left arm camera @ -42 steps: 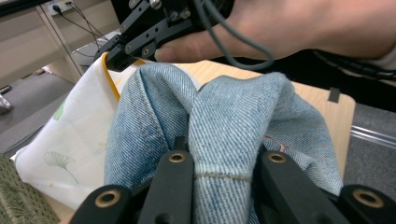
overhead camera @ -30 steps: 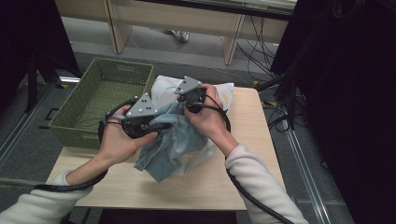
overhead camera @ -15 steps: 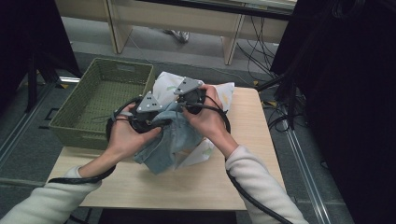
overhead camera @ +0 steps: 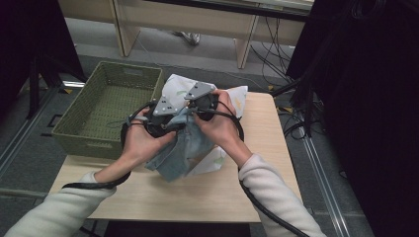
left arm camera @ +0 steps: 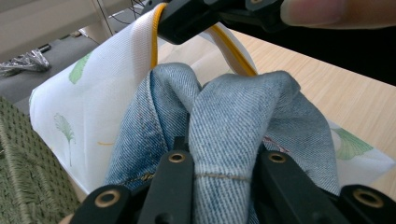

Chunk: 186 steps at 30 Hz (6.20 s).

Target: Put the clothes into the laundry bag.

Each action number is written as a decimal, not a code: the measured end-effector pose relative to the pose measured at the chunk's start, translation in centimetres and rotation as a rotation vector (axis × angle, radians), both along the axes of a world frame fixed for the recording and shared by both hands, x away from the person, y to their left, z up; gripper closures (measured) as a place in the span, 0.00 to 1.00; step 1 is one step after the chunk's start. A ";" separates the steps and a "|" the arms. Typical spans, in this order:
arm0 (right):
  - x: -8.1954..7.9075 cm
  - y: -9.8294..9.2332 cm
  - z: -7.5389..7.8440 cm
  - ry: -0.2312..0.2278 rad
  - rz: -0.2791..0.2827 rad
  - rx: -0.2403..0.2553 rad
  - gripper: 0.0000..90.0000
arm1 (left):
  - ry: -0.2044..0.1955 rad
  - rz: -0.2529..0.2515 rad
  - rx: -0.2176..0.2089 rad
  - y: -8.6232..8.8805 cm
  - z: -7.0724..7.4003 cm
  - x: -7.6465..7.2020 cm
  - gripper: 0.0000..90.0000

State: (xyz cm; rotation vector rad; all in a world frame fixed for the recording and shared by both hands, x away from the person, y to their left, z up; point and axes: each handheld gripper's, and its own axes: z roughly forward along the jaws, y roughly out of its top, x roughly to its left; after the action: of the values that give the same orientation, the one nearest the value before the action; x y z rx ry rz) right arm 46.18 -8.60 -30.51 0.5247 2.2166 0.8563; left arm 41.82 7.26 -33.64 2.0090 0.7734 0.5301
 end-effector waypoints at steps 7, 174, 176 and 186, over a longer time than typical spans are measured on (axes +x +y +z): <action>-0.1 -0.1 0.0 -0.004 0.006 0.004 1.00 | 0.005 0.019 -0.007 -0.5 -0.4 0.8 0.88; 0.6 -0.9 -1.2 0.074 -0.036 0.025 1.00 | 0.104 -0.079 -0.131 -1.3 -9.2 1.2 0.95; 0.6 -0.9 -1.2 0.075 -0.035 0.023 1.00 | 0.092 -0.069 -0.140 -1.3 -8.9 1.3 0.95; 0.6 -0.8 -1.3 0.074 -0.034 0.023 1.00 | 0.013 -0.016 -0.177 -1.3 -7.5 1.8 0.95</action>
State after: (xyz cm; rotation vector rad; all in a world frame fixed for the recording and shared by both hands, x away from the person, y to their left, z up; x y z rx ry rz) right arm 46.83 -9.45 -31.76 0.6125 2.2600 0.8579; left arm 43.65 5.97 -41.16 1.8546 0.7839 0.4250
